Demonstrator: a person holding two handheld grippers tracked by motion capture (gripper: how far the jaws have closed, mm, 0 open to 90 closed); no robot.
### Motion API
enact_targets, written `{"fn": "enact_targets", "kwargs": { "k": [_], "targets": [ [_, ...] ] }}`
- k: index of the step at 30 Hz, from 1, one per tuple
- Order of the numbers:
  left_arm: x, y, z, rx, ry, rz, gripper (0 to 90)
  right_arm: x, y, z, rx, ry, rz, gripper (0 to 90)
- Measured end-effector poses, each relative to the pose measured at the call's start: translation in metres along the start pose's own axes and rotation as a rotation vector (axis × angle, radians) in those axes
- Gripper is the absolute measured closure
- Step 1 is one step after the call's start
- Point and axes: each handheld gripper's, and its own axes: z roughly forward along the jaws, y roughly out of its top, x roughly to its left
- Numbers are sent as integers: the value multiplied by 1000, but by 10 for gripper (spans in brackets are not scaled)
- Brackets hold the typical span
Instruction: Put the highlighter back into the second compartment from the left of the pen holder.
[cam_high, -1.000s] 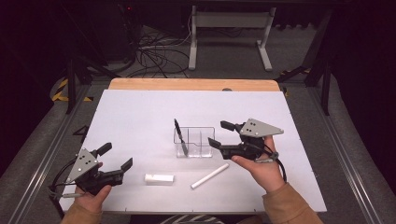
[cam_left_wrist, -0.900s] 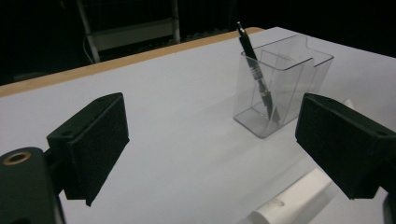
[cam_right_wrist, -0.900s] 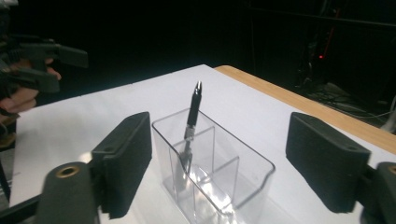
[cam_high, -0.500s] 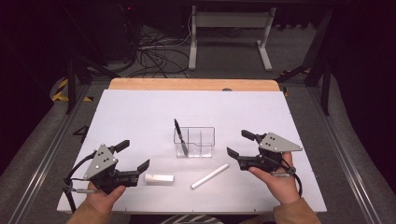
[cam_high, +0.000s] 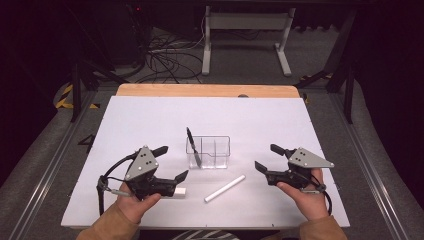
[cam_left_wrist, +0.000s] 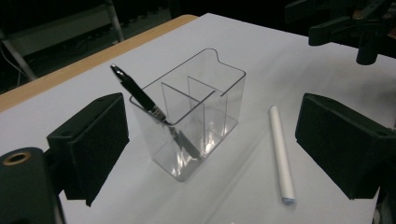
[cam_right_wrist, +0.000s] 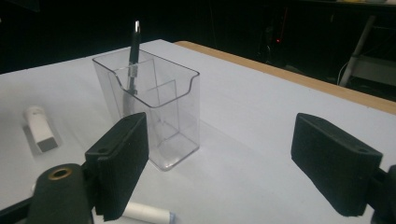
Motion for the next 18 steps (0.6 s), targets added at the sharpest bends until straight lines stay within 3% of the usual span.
{"fn": "enact_targets", "kwargs": {
  "k": [7, 18],
  "targets": [
    [-7, 10, 17, 36, -30, 8, 103, -9, -6, -3, -1, -23, 23, 194],
    [-19, 19, 37, 72, -68, 9, 113, -10, -6, -4, -6, -28, 32, 195]
  ]
}}
